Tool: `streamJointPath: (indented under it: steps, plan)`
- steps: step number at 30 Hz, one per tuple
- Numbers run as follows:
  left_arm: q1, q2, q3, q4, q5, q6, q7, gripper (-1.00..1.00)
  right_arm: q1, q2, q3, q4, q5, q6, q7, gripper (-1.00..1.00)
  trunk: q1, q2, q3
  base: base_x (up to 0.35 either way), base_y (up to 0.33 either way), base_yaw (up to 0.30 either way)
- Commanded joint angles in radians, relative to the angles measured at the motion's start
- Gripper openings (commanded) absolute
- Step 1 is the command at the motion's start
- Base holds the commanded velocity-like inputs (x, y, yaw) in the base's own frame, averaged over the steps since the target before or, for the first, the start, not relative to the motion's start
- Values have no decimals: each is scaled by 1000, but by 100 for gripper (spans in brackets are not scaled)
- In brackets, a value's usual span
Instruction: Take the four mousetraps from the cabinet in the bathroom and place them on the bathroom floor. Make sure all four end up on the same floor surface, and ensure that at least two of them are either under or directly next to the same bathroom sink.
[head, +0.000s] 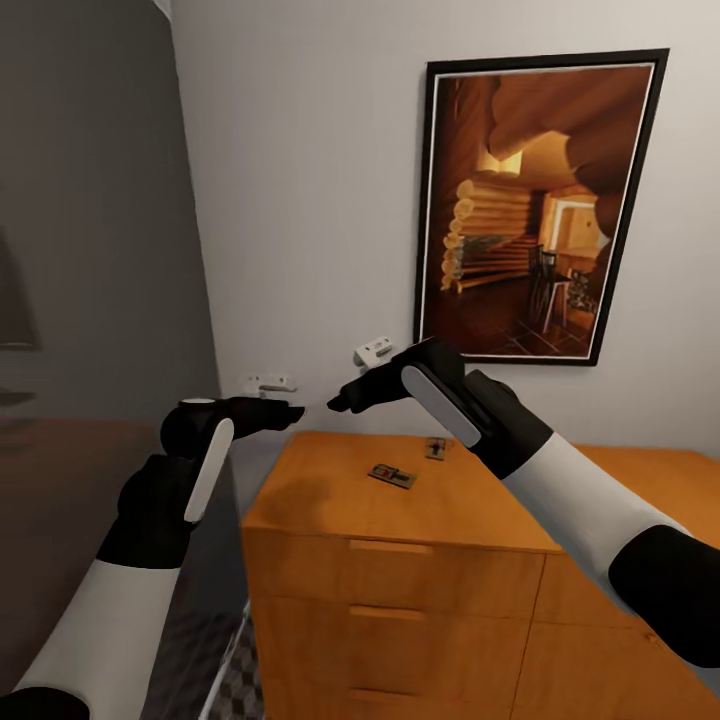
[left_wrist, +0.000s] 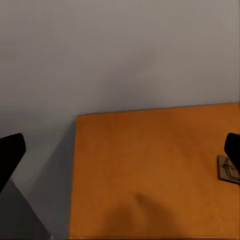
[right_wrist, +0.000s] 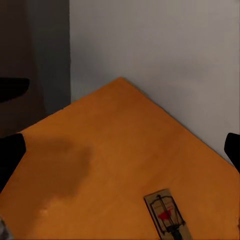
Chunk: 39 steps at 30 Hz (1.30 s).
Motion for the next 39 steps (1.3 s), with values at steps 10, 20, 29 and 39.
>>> streamJointPath:
  steps: [10,20,29,39]
  plan:
    - [-1,-4,0,3,0,3,0,100,-1,-2,1,-1,-4,2,-4,100,0,-1,-1,0,-48,126]
    - [-1,-18,0,16,-3,2,4,100,-1,-1,2,-1,-3,2,-6,100,0,-1,-1,0,-237,17]
    - [-1,-20,0,18,-3,2,5,100,-1,-1,2,-1,-3,2,-9,100,0,-1,-1,0,-282,2]
    - [-1,-20,0,18,-3,2,5,100,-1,-1,2,0,-2,2,-15,100,0,-1,-1,0,-287,0]
